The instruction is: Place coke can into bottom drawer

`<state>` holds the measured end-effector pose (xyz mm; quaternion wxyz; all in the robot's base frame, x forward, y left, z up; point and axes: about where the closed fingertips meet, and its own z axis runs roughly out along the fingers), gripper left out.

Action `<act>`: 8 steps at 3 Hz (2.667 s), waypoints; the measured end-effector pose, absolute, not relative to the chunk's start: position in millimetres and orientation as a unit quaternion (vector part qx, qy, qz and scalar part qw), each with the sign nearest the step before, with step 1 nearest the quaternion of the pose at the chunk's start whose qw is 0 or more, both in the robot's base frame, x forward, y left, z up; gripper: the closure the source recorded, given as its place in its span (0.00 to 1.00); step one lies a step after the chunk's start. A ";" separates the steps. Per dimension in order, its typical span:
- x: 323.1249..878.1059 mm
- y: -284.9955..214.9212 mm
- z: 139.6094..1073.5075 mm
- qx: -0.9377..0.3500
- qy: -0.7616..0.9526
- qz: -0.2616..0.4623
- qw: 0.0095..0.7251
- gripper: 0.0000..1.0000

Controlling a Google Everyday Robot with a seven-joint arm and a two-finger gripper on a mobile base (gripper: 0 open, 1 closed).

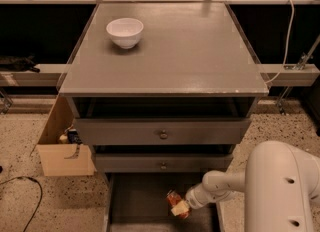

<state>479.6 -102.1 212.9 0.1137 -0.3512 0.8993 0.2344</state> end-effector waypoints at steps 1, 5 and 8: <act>476.7 -106.5 179.0 -0.345 0.906 0.227 0.093 1.00; 476.6 -106.5 178.9 -0.345 0.906 0.227 0.093 0.35; 476.5 -106.3 178.8 -0.345 0.906 0.227 0.093 0.00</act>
Offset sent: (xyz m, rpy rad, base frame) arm -0.0034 -0.0090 -0.0474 -0.0484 0.0426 -0.0110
